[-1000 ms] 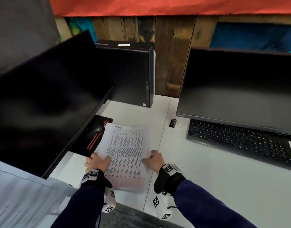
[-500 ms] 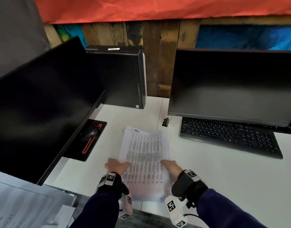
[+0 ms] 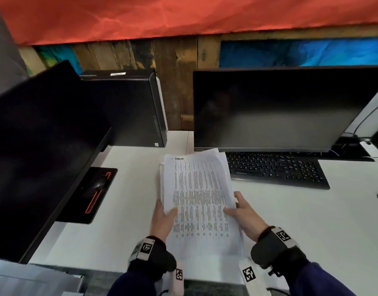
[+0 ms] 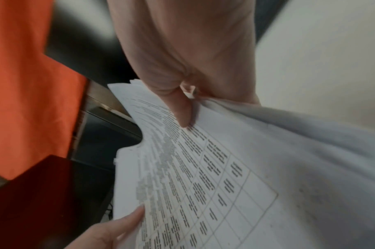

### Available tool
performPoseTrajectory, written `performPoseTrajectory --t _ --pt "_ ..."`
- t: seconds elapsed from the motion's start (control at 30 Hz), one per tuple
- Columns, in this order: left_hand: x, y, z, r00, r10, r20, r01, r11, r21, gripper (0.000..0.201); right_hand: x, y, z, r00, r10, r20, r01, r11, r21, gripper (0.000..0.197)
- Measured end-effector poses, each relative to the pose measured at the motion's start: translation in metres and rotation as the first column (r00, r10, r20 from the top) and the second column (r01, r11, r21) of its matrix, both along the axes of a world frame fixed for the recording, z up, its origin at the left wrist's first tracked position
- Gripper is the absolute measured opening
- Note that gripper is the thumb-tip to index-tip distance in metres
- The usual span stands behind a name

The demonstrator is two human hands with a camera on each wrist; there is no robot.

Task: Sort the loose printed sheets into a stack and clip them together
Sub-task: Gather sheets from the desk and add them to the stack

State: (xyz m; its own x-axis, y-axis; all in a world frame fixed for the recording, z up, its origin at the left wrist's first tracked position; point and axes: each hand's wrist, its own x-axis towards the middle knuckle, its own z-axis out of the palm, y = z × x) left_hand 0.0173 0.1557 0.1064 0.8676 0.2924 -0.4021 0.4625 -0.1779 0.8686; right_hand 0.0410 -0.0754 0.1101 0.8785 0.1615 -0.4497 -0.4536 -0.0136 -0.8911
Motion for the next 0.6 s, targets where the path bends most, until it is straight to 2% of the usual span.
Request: performPoseTrajectory --t 0.1,0.2,0.23,0.3,0.33,0.37,0.43,0.53,0.6 --pt "0.009 -0.025 0.024 0.977 -0.006 0.211 0.025 0.996 -0.086 0.064 0.004 -0.016 0.03 0.982 -0.09 0.165 0.082 0.995 0.053 0.032" --pt "0.019 -0.048 0.038 0.951 0.004 0.309 0.044 0.988 -0.148 0.054 0.008 -0.029 0.051 0.946 -0.167 0.278 0.149 0.985 0.087 0.038" --pt "0.02 -0.054 0.041 0.949 0.001 0.316 0.045 0.989 -0.137 0.049 0.008 -0.032 0.053 0.937 -0.175 0.301 0.154 0.984 0.092 0.045" --pt "0.021 -0.062 0.043 0.946 -0.028 0.323 0.068 0.991 -0.114 0.064 0.007 -0.039 0.055 0.924 -0.182 0.337 0.16 0.983 0.093 0.066" --pt "0.023 -0.062 0.042 0.946 -0.036 0.322 0.083 0.988 -0.133 0.07 0.006 -0.044 0.054 0.921 -0.185 0.342 0.163 0.982 0.094 0.071" --pt "0.026 -0.062 0.042 0.944 -0.021 0.329 0.087 0.978 -0.188 0.065 0.004 -0.049 0.053 0.92 -0.19 0.342 0.167 0.981 0.096 0.073" --pt "0.033 -0.059 0.043 0.946 -0.012 0.325 0.11 0.952 -0.286 0.056 0.003 -0.059 0.05 0.919 -0.191 0.344 0.167 0.981 0.097 0.071" --pt "0.039 -0.056 0.041 0.951 -0.03 0.309 0.146 0.921 -0.36 0.061 0.003 -0.06 0.048 0.919 -0.186 0.349 0.154 0.981 0.117 0.066" --pt "0.038 -0.06 0.042 0.958 -0.004 0.287 0.122 0.909 -0.398 0.055 0.004 -0.053 0.048 0.907 -0.209 0.367 0.175 0.977 0.122 0.053"
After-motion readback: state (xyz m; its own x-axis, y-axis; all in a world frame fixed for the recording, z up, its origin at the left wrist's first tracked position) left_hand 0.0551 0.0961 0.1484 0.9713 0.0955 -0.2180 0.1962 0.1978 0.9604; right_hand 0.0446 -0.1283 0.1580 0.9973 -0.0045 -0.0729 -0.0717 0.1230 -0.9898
